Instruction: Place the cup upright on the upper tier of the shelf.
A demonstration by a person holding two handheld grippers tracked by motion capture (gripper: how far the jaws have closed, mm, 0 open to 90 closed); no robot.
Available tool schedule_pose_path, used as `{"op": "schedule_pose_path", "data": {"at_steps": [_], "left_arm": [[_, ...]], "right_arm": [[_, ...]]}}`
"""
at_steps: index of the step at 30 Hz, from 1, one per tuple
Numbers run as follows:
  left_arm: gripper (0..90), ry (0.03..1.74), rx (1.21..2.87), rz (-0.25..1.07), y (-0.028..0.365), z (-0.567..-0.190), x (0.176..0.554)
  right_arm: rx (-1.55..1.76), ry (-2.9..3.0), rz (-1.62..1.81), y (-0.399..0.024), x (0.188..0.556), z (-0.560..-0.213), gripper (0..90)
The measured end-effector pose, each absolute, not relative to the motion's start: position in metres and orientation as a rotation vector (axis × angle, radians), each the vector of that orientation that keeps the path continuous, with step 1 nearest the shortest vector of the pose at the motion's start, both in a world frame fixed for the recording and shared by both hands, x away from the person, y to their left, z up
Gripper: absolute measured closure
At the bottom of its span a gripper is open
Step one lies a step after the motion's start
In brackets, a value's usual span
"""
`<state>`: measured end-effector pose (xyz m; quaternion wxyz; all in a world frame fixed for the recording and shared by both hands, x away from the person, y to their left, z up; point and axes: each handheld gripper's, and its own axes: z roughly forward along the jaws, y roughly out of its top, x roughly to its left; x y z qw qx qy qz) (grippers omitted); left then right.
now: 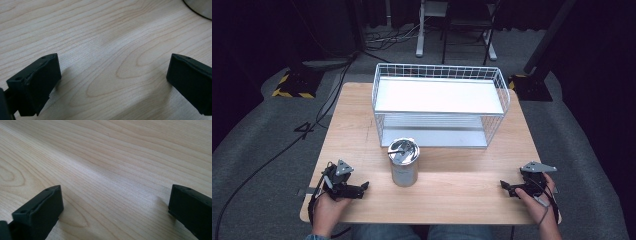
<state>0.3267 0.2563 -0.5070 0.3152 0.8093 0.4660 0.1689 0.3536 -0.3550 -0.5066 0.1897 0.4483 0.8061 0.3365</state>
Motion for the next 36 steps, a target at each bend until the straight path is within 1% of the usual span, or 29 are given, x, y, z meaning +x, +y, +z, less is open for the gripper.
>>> {"op": "schedule_pose_path", "data": {"at_steps": [5, 11, 18, 21, 27, 36], "left_arm": [[0.0, 1.224, 2.136, 0.447, 0.257, -0.507, 0.327], [0.0, 1.19, 2.082, 0.453, 0.258, -0.498, 0.321], [0.0, 1.125, 1.979, 0.43, 0.259, -0.479, 0.311], [0.0, 1.111, 1.964, 0.425, 0.259, -0.475, 0.31], [0.0, 1.06, 1.92, 0.414, 0.252, -0.462, 0.303], [0.0, 0.986, 1.9, 0.395, 0.239, -0.447, 0.297]], "right_arm": [[1.26, 2.266, 0.946, -0.355, 0.354, -0.507, 0.0], [1.26, 2.266, 0.946, -0.355, 0.354, -0.507, 0.0], [1.259, 2.266, 0.946, -0.355, 0.354, -0.507, 0.0], [1.259, 2.266, 0.946, -0.355, 0.354, -0.507, 0.0], [1.26, 2.266, 0.946, -0.355, 0.354, -0.507, 0.0], [1.259, 2.265, 0.946, -0.355, 0.354, -0.507, 0.0]]}}
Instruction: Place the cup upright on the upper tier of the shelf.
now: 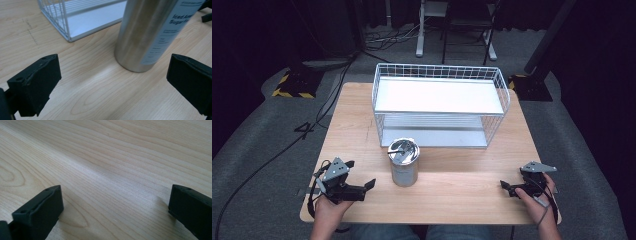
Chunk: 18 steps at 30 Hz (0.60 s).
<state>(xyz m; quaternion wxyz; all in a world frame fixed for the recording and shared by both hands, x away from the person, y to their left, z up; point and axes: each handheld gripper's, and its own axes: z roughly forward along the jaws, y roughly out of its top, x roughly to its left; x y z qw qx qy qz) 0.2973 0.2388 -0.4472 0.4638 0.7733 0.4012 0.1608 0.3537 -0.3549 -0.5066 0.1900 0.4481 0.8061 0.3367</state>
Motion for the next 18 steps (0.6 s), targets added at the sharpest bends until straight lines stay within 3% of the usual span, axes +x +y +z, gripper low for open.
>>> {"op": "schedule_pose_path", "data": {"at_steps": [18], "left_arm": [[0.0, 0.844, 1.884, 0.362, 0.203, -0.431, 0.294]], "right_arm": [[1.26, 2.265, 0.946, -0.355, 0.354, -0.507, 0.0]]}}
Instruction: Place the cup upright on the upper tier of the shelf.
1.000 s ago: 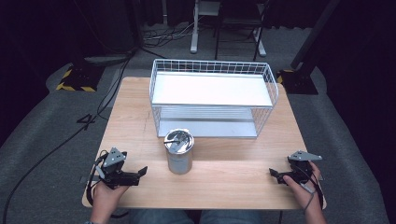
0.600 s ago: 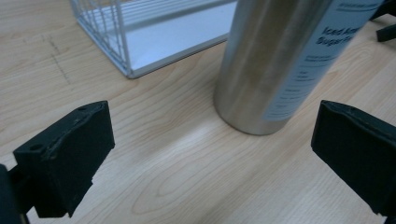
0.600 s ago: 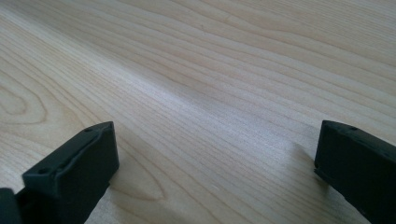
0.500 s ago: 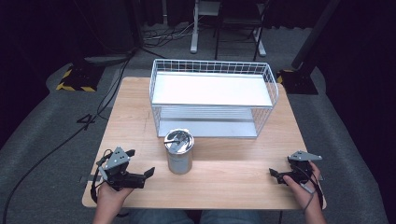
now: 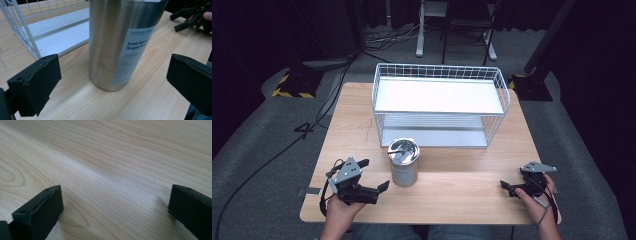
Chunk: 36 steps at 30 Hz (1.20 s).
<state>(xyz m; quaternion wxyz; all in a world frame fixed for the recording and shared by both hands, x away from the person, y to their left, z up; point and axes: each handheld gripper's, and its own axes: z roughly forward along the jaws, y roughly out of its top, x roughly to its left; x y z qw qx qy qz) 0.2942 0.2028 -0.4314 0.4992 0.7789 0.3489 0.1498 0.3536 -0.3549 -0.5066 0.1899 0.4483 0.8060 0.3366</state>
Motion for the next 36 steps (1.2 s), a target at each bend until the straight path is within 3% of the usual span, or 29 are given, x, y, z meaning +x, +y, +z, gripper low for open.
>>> {"op": "schedule_pose_path", "data": {"at_steps": [25, 36], "left_arm": [[0.0, 0.734, 1.833, 0.345, 0.163, -0.43, 0.318], [0.0, 0.765, 1.801, 0.37, 0.157, -0.436, 0.331]], "right_arm": [[1.259, 2.265, 0.946, -0.355, 0.354, -0.507, 0.0], [1.259, 2.266, 0.946, -0.355, 0.354, -0.507, 0.0]]}}
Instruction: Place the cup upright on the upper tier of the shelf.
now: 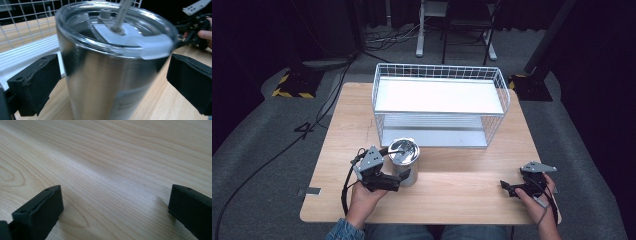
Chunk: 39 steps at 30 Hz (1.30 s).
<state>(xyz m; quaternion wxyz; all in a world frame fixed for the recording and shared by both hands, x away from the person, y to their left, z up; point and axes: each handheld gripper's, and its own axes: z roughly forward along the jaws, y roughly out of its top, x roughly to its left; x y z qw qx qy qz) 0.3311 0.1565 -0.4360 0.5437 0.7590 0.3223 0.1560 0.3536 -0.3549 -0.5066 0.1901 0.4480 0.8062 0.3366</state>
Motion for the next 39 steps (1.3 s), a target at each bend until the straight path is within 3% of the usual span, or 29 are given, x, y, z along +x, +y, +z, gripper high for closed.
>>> {"op": "schedule_pose_path", "data": {"at_steps": [15, 39], "left_arm": [[0.0, 0.74, 1.723, 0.369, 0.146, -0.449, 0.342], [1.8, 0.736, 1.745, 0.416, 0.143, -0.452, 0.341]], "right_arm": [[1.26, 2.265, 0.946, -0.355, 0.354, -0.507, 0.0], [1.259, 2.265, 0.946, -0.355, 0.354, -0.507, 0.0]]}}
